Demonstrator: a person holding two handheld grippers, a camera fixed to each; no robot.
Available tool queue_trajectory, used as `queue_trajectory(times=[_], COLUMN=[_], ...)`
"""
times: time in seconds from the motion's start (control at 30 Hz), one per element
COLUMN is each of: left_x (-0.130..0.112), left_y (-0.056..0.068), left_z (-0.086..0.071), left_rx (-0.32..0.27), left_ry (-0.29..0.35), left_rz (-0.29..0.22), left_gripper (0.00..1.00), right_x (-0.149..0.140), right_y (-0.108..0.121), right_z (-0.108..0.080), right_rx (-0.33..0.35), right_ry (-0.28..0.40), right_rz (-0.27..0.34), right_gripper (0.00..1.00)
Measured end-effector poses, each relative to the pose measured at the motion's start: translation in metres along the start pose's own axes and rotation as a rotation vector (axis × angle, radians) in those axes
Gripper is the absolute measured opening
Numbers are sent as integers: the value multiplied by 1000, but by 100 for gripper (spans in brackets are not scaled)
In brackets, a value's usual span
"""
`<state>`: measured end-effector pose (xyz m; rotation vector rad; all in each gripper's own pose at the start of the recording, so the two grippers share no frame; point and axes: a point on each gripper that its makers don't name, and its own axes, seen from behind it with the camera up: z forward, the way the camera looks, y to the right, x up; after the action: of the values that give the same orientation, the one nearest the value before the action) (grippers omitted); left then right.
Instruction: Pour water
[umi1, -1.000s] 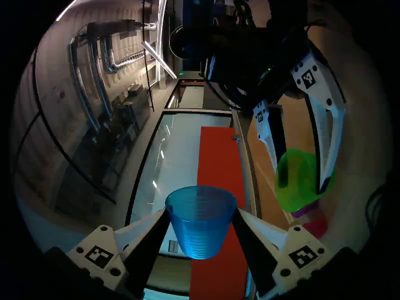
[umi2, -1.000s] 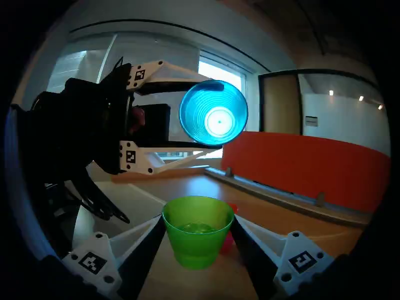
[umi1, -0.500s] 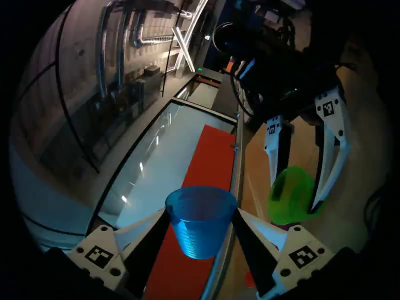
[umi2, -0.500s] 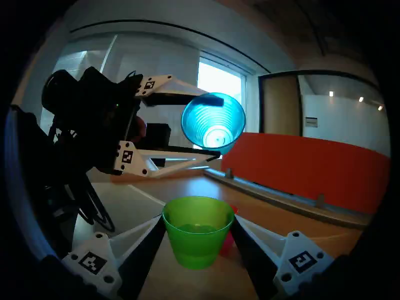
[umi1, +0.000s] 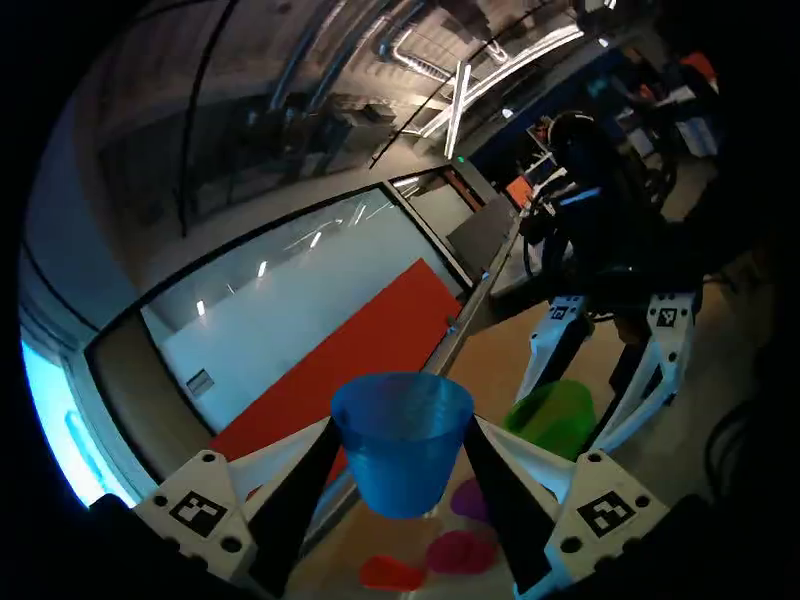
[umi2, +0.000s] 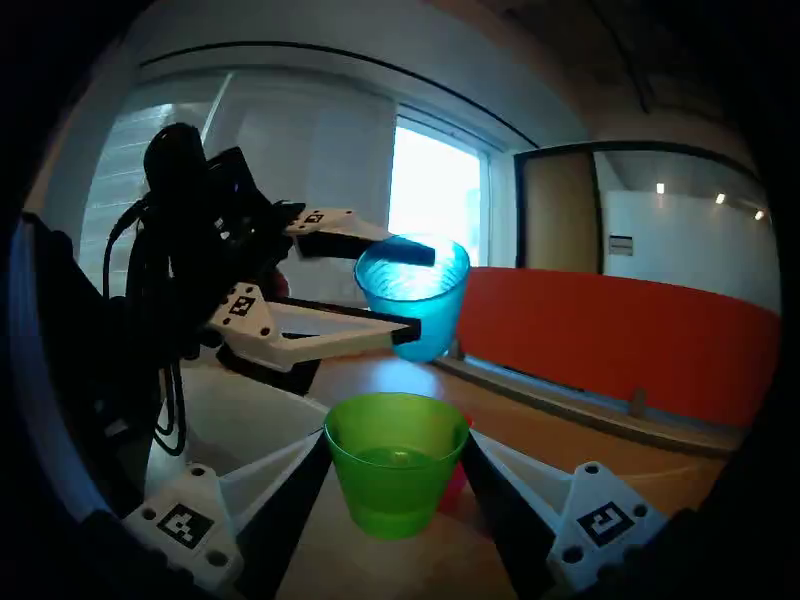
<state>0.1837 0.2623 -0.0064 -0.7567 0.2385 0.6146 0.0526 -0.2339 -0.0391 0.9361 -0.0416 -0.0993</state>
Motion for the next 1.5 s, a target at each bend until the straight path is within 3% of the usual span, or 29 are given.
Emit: queue_trajectory(times=[0.4,0.9,1.17,1.5], left_x=[-33,-63,-71,-102], left_y=[-2,-2,-5,16], left_z=[1,2,2,-1], left_rx=[-4,-20,-22,-69], left_ry=[-61,-124,-138,-258], left_rz=[-361,-587,-641,-587], left_gripper=[85,85,85,86], right_x=[5,7,10,1], right_y=[1,1,3,12], right_z=[-1,1,1,3], right_rx=[-5,-4,-6,-5], right_ry=[7,7,7,-37], right_rz=[5,0,-2,-15], right_gripper=[91,91,91,91])
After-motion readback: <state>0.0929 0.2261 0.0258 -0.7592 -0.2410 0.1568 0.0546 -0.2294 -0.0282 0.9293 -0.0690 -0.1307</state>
